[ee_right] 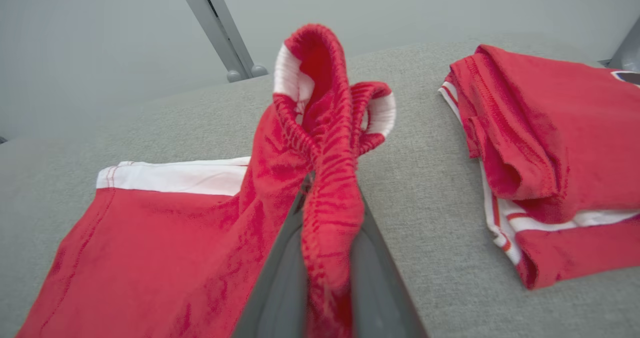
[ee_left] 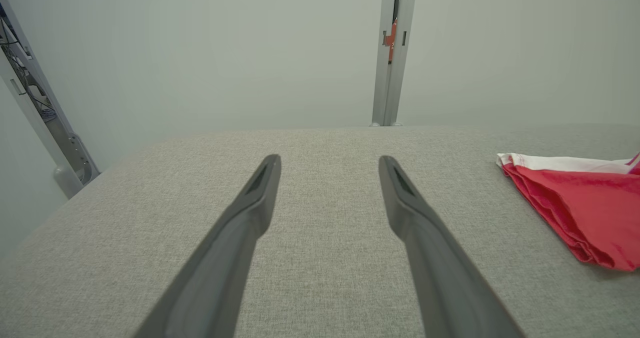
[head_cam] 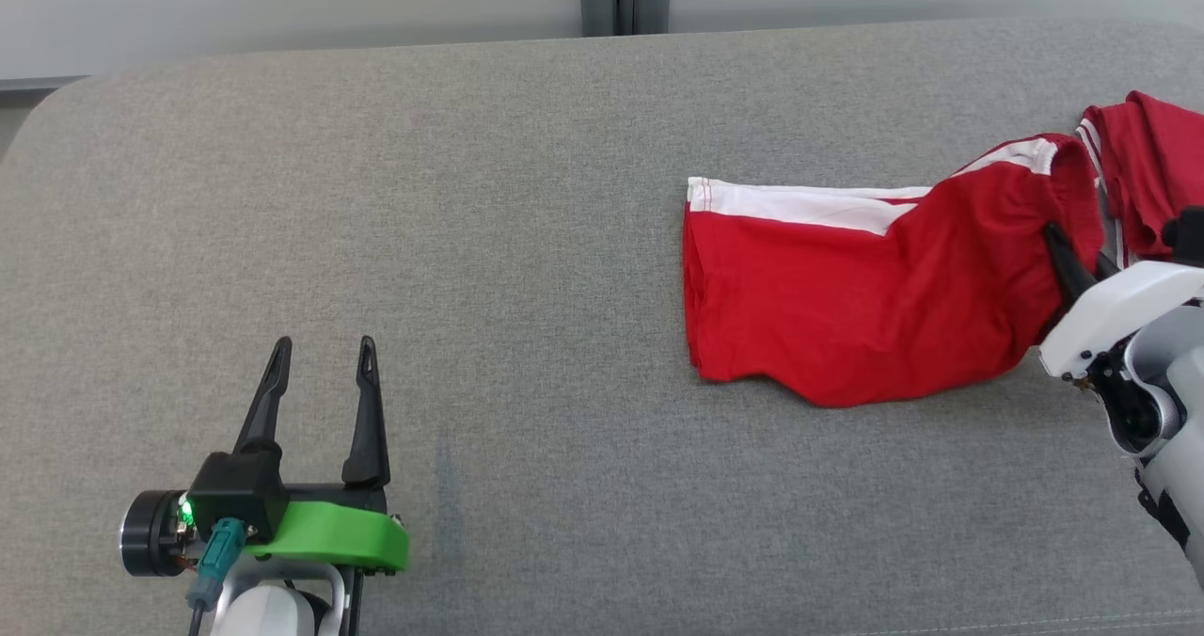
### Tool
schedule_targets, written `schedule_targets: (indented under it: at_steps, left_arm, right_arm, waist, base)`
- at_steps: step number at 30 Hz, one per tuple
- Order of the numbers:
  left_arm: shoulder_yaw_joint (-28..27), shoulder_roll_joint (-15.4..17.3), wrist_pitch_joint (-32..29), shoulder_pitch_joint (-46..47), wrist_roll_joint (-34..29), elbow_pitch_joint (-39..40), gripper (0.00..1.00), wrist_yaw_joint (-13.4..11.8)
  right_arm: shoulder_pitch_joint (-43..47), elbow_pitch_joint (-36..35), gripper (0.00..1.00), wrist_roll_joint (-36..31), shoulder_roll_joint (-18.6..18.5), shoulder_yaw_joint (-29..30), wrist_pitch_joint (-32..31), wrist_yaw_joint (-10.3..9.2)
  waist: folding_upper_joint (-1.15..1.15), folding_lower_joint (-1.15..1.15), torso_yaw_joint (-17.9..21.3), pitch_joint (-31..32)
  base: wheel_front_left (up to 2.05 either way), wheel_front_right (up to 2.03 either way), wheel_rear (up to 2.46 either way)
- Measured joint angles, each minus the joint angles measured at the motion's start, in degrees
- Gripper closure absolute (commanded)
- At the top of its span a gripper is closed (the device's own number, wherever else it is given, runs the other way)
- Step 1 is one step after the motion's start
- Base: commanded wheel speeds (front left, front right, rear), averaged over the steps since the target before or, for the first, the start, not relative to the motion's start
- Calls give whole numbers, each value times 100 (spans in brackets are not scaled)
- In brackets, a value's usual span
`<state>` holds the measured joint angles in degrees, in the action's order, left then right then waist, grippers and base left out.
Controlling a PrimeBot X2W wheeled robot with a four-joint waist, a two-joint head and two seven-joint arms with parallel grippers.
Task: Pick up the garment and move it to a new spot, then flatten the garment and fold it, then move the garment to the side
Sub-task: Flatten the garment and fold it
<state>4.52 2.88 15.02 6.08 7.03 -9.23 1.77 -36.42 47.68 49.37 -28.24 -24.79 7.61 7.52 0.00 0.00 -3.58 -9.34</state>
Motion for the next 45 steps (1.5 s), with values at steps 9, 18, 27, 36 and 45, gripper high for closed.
schedule_targets:
  at_steps: [9, 18, 27, 36, 45]
  left_arm:
    - [34, 0, 0, -33, 35, -10, 0, 0]
    - [179, 0, 0, -22, 88, -19, 0, -36]
    - [361, -1, 0, -9, 188, -41, 0, -130]
    - [254, -1, 0, -13, 175, -65, 0, -204]
    - [76, -1, 0, -76, 47, -59, 0, -179]
  right_arm:
    - [-44, -911, 100, 385, 396, -282, -419, -2]
    - [-54, -1099, 100, 241, 978, -448, -531, -3]
    - [-50, -827, 79, -103, 1479, -509, -444, -3]
    - [-42, -782, 0, -515, 1325, -314, 309, -3]
    - [361, -1283, 0, -1158, 748, 188, 712, -2]
  waist:
    - [0, 0, -45, 22]
    - [0, 0, -220, -22]
    - [0, 0, -426, -115]
    - [0, 0, -367, -18]
    - [0, 0, -54, 152]
  base:
    - [0, 0, 0]
    - [0, 0, 0]
    - [0, 0, 0]
    - [0, 0, 0]
    - [0, 0, 0]
